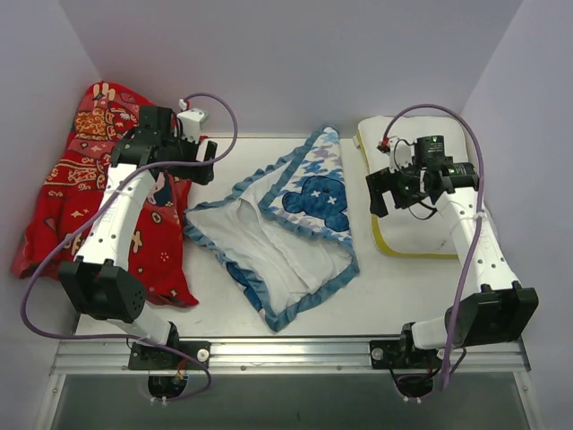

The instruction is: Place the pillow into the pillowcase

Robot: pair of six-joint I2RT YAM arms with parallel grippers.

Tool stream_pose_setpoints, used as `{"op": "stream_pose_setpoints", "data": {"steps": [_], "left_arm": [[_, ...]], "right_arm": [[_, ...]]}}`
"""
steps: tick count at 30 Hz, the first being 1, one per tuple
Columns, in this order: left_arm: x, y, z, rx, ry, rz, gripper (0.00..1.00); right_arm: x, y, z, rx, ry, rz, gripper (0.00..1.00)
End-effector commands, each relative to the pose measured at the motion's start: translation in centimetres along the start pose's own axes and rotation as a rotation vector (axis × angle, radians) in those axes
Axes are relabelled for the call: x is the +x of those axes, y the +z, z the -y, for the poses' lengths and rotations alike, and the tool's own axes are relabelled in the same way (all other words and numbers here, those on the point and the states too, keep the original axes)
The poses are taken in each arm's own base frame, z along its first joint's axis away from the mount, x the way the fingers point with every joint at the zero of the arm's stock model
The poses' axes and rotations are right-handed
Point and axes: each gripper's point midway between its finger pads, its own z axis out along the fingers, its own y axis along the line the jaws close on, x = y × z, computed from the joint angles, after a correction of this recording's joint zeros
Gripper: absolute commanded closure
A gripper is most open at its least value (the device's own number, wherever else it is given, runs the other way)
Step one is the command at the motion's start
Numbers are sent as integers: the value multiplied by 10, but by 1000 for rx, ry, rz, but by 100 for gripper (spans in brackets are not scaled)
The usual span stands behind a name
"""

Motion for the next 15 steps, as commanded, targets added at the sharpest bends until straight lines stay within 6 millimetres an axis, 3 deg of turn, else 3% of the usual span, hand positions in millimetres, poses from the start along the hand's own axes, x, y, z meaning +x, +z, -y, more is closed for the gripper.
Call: {"op": "stream_pose_setpoints", "data": {"steps": [1,3,4,7,8,12,15], "left_arm": [[-12,-11,4,-4,39,45,3],[-17,-14,5,4,40,60,3],[-19,-16,6,13,42,69,3],[-26,-26,14,64,60,104,2],[-28,-30,15,68,52,115,3],[-29,-44,15,73,22,136,3],[-18,-48,13,80,-25,104,2]], "right_arm": [[-13,4,-15,8,-113,3,0],[-22,16,-19,32,-174,-24,0],[-31,23,-36,23,-232,-18,0],[-49,45,-55,22,-320,-38,0],[-63,47,-74,4,-368,-17,2],[-74,96,-110,-29,-441,-86,10],[-83,127,-137,-51,-461,-109,16]]}}
